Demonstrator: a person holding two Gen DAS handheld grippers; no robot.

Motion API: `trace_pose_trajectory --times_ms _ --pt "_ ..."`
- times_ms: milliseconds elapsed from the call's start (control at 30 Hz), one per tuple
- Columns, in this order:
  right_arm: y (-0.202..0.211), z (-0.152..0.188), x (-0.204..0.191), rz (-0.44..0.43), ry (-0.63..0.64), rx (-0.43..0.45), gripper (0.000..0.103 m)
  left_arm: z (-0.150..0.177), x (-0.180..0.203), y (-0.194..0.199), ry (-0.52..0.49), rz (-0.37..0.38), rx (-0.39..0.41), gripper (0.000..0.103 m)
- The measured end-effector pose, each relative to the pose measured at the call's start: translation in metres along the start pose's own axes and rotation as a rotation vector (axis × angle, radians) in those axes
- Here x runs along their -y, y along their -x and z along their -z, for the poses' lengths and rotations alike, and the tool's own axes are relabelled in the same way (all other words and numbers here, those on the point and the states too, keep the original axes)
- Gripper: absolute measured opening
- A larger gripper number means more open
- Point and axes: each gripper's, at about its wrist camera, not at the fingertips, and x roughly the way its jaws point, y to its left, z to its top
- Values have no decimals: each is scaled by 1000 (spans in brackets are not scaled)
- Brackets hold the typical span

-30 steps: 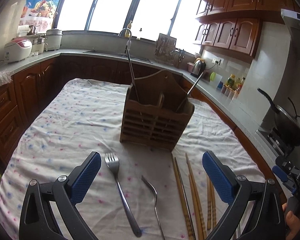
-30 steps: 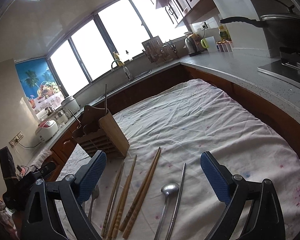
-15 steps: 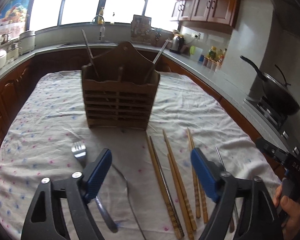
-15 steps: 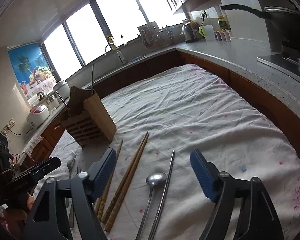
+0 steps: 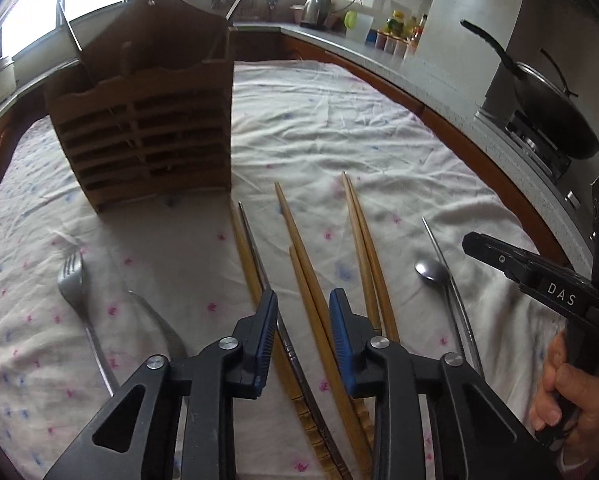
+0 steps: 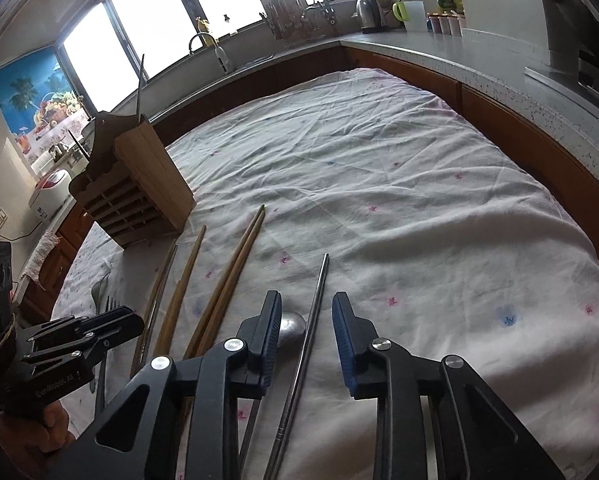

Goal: Organize utensils
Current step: 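Grasp a wooden chopstick with left tool while right tool grasps a metal chopstick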

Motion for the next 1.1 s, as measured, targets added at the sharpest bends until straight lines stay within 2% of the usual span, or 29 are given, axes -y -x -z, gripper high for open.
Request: trace_pose_trajectory --times_ms 200,367,700,867,967,1100 --pt "-17 -1 3 22 10 -46 21 -5 4 -27 -25 -11 -64 11" --pt "-27 -1 2 40 34 -62 17 -4 -1 -34 -11 -11 -67 10" --pt "-33 -7 -2 55 61 -77 17 -14 1 -41 -21 -8 -95 10" --pt "-33 -7 -1 46 62 -79 16 -17 12 -49 -62 -22 -129 9" --pt "-33 -8 0 43 64 -82 15 -19 21 -51 -108 -63 -129 9" --pt "-38 -12 -3 54 82 -88 15 -23 17 -52 -94 -41 -140 9"
